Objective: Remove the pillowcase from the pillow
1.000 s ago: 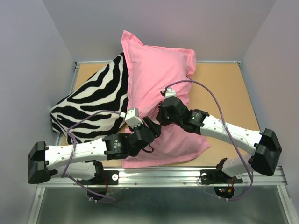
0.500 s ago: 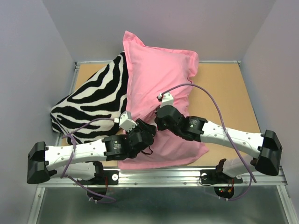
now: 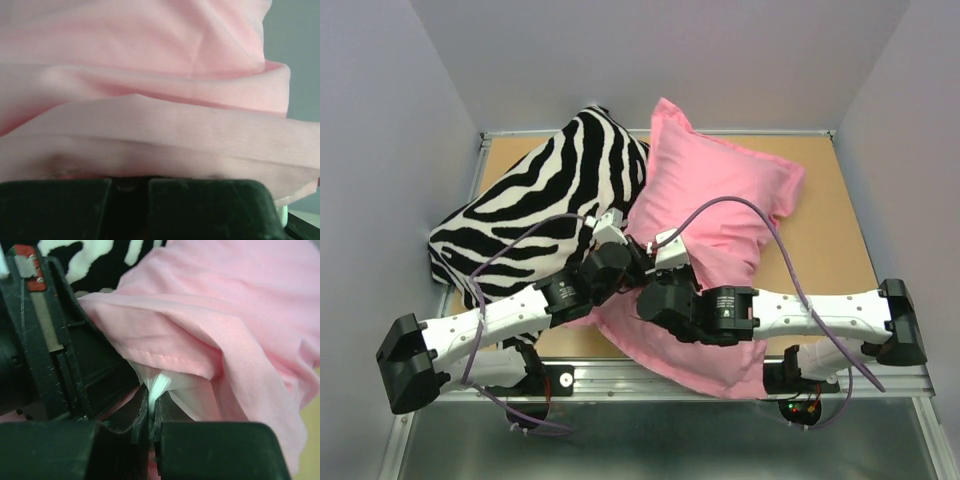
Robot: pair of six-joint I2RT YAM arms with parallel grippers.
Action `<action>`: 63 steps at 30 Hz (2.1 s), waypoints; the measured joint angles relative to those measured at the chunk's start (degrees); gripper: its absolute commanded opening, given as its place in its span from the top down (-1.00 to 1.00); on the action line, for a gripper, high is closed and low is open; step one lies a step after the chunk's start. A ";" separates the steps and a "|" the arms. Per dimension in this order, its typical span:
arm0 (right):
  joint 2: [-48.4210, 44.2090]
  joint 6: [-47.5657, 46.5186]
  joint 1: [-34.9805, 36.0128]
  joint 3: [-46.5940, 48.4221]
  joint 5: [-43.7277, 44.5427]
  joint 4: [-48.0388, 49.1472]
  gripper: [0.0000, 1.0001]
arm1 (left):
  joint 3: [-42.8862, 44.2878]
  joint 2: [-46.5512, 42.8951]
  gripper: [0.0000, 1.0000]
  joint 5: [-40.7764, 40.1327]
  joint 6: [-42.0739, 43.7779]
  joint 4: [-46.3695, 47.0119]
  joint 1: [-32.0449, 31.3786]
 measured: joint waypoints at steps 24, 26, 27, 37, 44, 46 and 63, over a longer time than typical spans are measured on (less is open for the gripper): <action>-7.67 4.68 -35.58 -0.94 -37.70 0.83 0.99 | -2.80 -8.76 1.00 -2.21 11.82 0.48 10.01; -8.52 5.07 -36.24 -2.27 -39.54 1.22 0.99 | -3.76 -11.10 1.00 -1.92 12.07 -0.52 10.25; -8.83 5.40 -36.37 -3.06 -40.24 1.57 0.99 | -3.80 -11.50 1.00 -1.79 12.35 -0.96 10.25; -9.94 7.61 -41.27 -5.92 -43.67 3.23 0.99 | -7.93 -10.91 1.00 -1.51 9.31 -1.62 10.25; -11.23 7.65 -49.00 -5.81 -47.91 1.03 0.99 | -15.02 -15.39 1.00 -2.12 2.05 0.68 10.54; -12.35 7.80 -51.10 -5.81 -49.42 0.22 0.99 | -16.79 -16.31 1.00 -1.90 0.24 1.95 11.02; -14.40 4.90 -55.54 -5.75 -61.16 -3.91 -0.03 | -18.86 -7.10 1.00 1.16 2.82 9.90 13.20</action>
